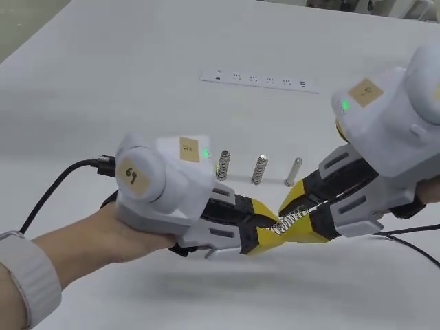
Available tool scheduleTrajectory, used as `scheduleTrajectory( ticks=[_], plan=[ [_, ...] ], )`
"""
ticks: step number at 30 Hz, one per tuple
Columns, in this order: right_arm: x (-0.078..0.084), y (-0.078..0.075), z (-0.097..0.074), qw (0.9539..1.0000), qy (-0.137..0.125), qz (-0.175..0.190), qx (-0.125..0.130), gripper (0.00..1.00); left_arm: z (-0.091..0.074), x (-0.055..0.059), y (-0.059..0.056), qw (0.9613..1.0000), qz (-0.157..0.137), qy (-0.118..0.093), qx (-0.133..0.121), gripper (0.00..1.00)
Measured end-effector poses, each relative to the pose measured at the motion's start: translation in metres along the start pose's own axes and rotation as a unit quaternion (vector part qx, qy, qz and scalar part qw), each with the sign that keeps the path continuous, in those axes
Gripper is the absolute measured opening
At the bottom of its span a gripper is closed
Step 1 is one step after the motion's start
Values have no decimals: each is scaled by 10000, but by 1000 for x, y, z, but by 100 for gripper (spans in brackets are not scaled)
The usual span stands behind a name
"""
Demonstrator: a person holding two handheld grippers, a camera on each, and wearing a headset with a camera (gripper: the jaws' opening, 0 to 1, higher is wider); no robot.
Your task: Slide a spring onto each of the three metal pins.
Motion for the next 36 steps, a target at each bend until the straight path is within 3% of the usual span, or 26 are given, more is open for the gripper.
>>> scheduleTrajectory(
  ticks=[36],
  plan=[
    [1,1,1,10000,24,20,-8,8,1,-2,-1,10000,56,4,64,2]
  ],
)
Point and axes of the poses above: the centre of the closed fingertips' face, and the gripper's own axes: z roughly forward along the fingers, y roughly to its left, x roughly out of its underside, the point moved 2 cm from there along -z, roughly backward along the fingers, and after that the axes turned 4 degrees about -x, right-handed, at the moved point
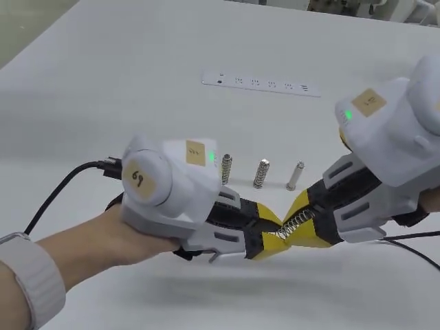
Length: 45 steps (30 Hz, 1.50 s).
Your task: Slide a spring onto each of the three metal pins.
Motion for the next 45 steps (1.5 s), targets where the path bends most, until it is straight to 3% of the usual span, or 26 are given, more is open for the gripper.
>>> scheduleTrajectory(
  ticks=[8,24,32,38,45],
  plan=[
    [1,0,0,10000,34,23,-28,8,1,0,1,10000,25,12,-39,5],
    [5,1,-2,9999,96,32,-23,8,3,3,7,9996,-67,75,-256,53],
    [8,-2,-3,9999,109,42,-29,8,2,7,9,9990,-253,136,-354,68],
    [8,-1,-3,9999,126,44,-50,8,0,8,10,9985,-277,124,-462,75],
    [6,-5,-4,9998,196,-22,-72,8,-7,12,14,9975,-332,151,-604,75]
  ],
)
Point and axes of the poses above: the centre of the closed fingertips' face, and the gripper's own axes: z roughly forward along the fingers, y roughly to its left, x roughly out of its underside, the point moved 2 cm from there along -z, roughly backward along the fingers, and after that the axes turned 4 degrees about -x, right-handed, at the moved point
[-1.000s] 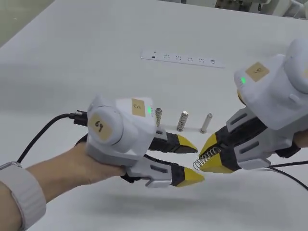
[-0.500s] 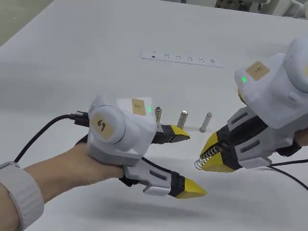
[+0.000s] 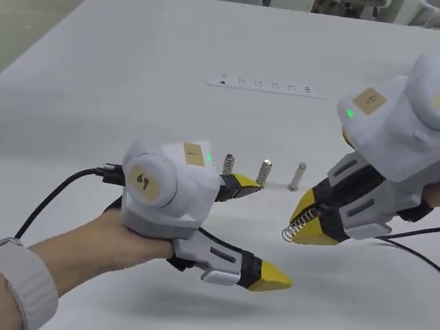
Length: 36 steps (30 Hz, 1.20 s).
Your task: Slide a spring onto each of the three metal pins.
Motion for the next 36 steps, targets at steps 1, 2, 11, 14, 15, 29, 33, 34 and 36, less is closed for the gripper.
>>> scheduleTrajectory(
  ticks=[1,2,11,14,15,29,33,34,36],
  plan=[
    [-1,-1,0,10000,8,-12,-1,8,-2,1,1,10000,-33,-3,-36,75],
    [-1,-2,-1,10000,19,-26,-2,8,-4,2,2,10000,-32,-9,-66,75],
    [-2,-23,-9,9997,167,-144,83,8,-25,14,16,9988,-217,63,-436,74],
    [-2,-33,-13,9995,228,-185,129,8,-33,19,21,9980,-277,84,-558,74],
    [-1,-37,-15,9993,277,-205,145,8,-35,20,23,9978,-286,98,-586,74],
    [10,-86,-37,9966,676,-259,393,8,-48,29,31,9952,-463,133,-858,73],
    [17,-97,-41,9950,831,-252,499,8,-51,31,32,9946,-496,140,-902,73],
    [18,-98,-41,9951,829,-221,487,8,-52,31,32,9945,-500,143,-907,73],
    [19,-103,-42,9950,831,-221,501,8,-53,33,33,9942,-519,166,-927,73]
  ],
)
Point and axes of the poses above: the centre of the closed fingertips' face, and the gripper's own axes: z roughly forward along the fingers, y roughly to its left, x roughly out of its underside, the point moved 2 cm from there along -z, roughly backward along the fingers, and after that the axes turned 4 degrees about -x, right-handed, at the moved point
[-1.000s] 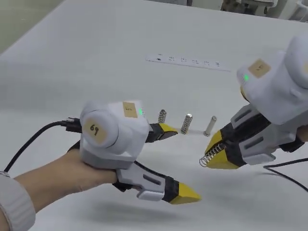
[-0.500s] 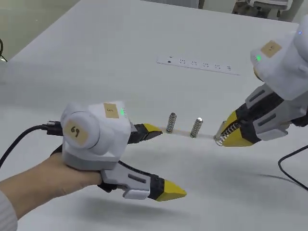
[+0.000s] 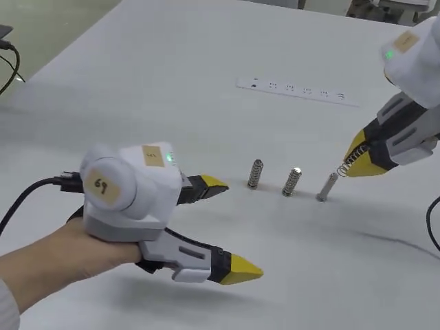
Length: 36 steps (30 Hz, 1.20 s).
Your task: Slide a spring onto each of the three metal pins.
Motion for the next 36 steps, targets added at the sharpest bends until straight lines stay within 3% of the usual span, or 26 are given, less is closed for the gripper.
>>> scheduleTrajectory(
  ticks=[23,36],
  plan=[
    [15,-21,20,9989,431,-153,23,8,-1,11,6,9997,-197,80,-75,71],
    [16,-24,26,9989,442,-131,-6,8,1,14,4,9996,-248,88,-55,70]
  ],
)
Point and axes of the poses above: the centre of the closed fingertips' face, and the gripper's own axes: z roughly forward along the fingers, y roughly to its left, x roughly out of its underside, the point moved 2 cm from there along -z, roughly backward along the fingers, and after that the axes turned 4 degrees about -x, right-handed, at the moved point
